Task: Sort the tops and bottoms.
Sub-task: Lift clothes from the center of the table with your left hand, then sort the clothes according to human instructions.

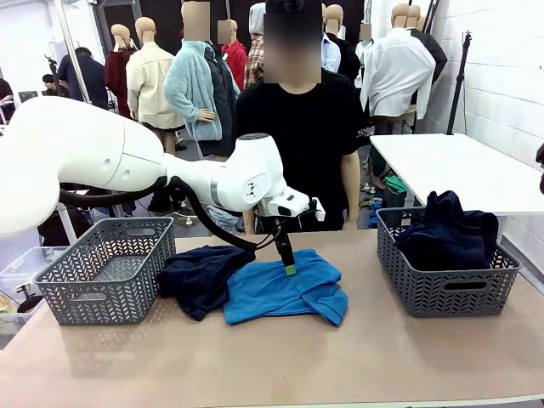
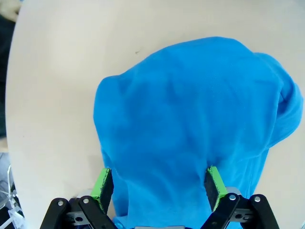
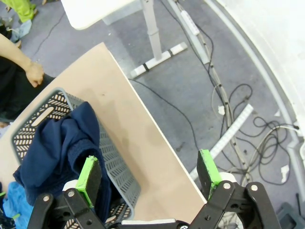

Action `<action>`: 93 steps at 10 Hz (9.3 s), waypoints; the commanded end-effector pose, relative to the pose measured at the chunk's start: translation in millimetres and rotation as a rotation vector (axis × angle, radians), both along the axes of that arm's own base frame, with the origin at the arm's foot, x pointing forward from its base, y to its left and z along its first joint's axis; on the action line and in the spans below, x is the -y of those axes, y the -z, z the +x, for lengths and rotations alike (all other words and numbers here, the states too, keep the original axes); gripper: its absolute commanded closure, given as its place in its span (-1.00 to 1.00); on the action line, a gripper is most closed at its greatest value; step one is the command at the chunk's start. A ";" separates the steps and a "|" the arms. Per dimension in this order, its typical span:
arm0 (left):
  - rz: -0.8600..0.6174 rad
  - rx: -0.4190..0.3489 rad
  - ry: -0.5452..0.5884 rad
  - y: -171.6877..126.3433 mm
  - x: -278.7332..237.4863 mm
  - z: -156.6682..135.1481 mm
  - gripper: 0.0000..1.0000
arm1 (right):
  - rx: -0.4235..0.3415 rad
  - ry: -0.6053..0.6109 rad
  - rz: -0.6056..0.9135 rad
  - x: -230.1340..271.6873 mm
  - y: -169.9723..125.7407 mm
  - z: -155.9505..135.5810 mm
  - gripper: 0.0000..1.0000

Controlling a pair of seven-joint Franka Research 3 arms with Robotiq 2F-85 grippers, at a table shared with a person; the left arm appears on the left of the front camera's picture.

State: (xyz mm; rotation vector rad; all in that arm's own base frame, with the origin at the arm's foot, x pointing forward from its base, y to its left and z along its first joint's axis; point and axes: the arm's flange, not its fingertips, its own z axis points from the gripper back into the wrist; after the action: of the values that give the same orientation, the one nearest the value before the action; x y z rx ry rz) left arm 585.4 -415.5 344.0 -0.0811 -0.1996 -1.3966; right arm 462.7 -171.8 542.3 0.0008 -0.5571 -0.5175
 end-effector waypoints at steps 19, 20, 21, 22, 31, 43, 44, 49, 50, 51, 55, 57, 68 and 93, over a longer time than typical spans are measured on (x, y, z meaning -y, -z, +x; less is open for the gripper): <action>-0.065 -0.004 0.162 -94.5 19.4 -50.0 1.00 | -0.014 0.001 -0.017 -1.3 -0.6 0.4 -1.00; -0.087 0.055 0.189 -128.8 21.6 -59.8 1.00 | -0.014 0.001 -0.017 -1.3 -0.6 0.4 -1.00; -0.082 0.140 0.187 -161.7 22.1 -67.5 1.00 | -0.014 0.001 -0.017 -1.3 -0.6 0.4 -1.00; -0.068 0.187 0.184 -192.2 23.0 -77.1 1.00 | -0.014 0.001 -0.017 -1.3 -0.6 0.4 -1.00; -0.093 0.372 0.183 -321.8 21.0 -121.6 1.00 | -0.014 0.001 -0.017 -1.3 -0.6 0.4 -1.00; -0.093 0.372 0.183 -321.8 21.0 -121.6 1.00 | -0.014 0.001 -0.017 -1.3 -0.6 0.4 -1.00; -0.093 0.372 0.183 -321.8 21.0 -121.6 1.00 | -0.014 0.001 -0.017 -1.3 -0.6 0.4 -1.00; -0.093 0.372 0.183 -321.8 21.0 -121.6 1.00 | -0.014 0.001 -0.017 -1.3 -0.6 0.4 -1.00; -0.093 0.372 0.183 -321.8 21.0 -121.6 1.00 | -0.014 0.001 -0.017 -1.3 -0.6 0.4 -1.00; -0.093 0.372 0.183 -321.8 21.0 -121.6 1.00 | -0.014 0.001 -0.017 -1.3 -0.6 0.4 -1.00; -0.093 0.372 0.183 -321.8 21.0 -121.6 1.00 | -0.014 0.001 -0.017 -1.3 -0.6 0.4 -1.00; -0.093 0.372 0.183 -321.8 21.0 -121.6 1.00 | -0.014 0.001 -0.017 -1.3 -0.6 0.4 -1.00; -0.013 0.553 -0.714 -345.4 -231.7 -169.3 1.00 | -0.014 0.001 -0.017 -1.3 -0.6 0.4 -1.00; -0.171 0.037 -1.308 -129.8 -406.6 -48.8 1.00 | -0.014 0.001 -0.017 -1.3 -0.6 0.4 -1.00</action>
State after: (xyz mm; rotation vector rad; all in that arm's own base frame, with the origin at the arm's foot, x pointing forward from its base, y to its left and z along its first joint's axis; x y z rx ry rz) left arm 520.1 -11.7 469.0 -0.0441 -0.3511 -0.1102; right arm 462.6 -172.1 542.8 -0.0003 -0.5564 -0.5175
